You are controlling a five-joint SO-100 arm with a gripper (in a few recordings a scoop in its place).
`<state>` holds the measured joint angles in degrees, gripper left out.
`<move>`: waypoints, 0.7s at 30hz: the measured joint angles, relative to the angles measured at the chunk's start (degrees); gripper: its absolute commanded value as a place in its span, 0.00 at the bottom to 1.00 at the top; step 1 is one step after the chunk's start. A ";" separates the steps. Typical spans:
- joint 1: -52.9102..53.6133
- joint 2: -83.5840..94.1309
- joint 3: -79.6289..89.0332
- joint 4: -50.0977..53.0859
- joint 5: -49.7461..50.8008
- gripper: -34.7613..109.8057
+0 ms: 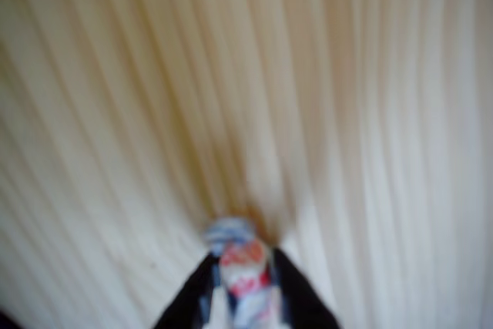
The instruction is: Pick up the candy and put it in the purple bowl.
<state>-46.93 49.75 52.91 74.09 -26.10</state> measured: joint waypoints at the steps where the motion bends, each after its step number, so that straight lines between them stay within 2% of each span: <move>1: 0.18 0.00 0.00 -0.09 0.00 0.28; 6: 0.35 0.00 0.00 -0.18 0.88 0.24; 16: 0.53 0.00 0.00 -0.09 2.72 0.24; 21: 2.20 -0.09 -2.72 5.45 5.80 0.24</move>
<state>-44.74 49.66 50.19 79.54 -20.30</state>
